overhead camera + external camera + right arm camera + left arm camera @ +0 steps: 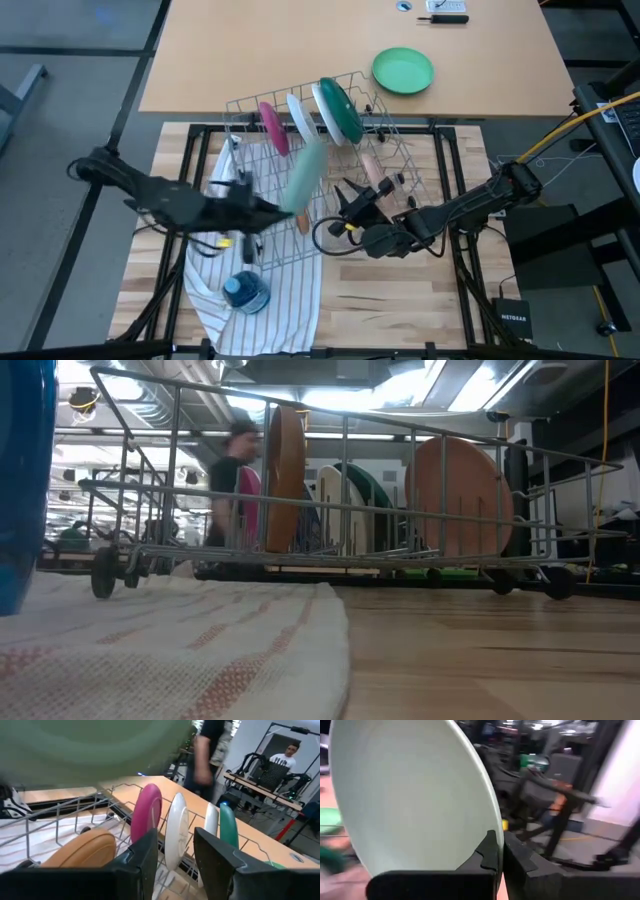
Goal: Sort dishes
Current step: Put the light green plate into the dish rack
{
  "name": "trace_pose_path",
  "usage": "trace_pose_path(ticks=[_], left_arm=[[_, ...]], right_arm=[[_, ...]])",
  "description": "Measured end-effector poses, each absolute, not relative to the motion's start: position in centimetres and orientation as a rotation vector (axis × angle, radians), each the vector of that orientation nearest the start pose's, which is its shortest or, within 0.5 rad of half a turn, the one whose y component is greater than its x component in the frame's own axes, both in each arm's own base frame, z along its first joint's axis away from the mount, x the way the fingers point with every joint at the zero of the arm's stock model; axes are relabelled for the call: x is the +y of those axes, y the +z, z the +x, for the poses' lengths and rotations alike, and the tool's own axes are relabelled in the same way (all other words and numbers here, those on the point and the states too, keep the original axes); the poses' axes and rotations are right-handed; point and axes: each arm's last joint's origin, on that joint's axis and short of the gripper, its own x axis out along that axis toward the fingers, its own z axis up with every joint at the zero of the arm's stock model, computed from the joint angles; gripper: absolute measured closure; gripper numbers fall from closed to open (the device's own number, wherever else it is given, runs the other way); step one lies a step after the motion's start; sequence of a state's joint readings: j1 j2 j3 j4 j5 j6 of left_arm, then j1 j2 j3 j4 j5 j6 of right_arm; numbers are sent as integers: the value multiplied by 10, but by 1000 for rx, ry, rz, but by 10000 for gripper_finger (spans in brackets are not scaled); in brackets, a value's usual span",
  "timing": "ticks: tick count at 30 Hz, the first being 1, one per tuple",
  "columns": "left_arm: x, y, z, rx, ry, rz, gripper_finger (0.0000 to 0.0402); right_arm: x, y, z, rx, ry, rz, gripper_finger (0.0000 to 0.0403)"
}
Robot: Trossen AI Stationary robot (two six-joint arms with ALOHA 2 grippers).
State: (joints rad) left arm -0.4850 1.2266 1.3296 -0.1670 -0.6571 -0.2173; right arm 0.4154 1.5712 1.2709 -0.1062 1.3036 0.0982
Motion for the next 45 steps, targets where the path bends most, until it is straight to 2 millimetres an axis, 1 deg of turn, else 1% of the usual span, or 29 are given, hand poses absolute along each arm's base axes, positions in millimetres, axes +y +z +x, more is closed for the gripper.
trace_pose_path(ticks=[3, 5, 7, 10, 13, 17, 22, 25, 28, 34, 40, 45], left_arm=[[-104, 419, 269, 27, 100, -224, 401], [-101, 412, 285, 19, 92, -250, 401], [-98, 406, 298, 17, 95, -275, 401], [-94, 390, 317, 43, 128, -327, 401], [-93, 374, 336, 54, 158, -370, 401], [-91, 361, 356, 15, 169, -451, 401], [-87, 333, 380, 35, 202, -507, 401], [-84, 327, 387, 11, 242, -530, 401], [-82, 321, 389, -3, 341, -498, 401], [-82, 325, 385, -54, 488, -446, 401], [-85, 325, 383, -92, 560, -508, 401], [-88, 322, 383, -129, 633, -542, 401]], right_arm=[[117, 329, 317, 213, -876, -216, 274], [123, 336, 307, 196, -882, -219, 274], [131, 343, 295, 180, -916, -240, 274], [142, 353, 278, 139, -977, -243, 274], [152, 358, 266, 131, -942, -248, 274], [160, 359, 260, 129, -917, -258, 274], [165, 359, 257, 126, -899, -257, 274], [168, 358, 256, 117, -889, -243, 274], [168, 358, 255, 115, -887, -239, 274], [178, 358, 248, 107, -848, -235, 274], [189, 361, 242, 88, -811, -204, 274], [190, 361, 241, 85, -806, -199, 274]])
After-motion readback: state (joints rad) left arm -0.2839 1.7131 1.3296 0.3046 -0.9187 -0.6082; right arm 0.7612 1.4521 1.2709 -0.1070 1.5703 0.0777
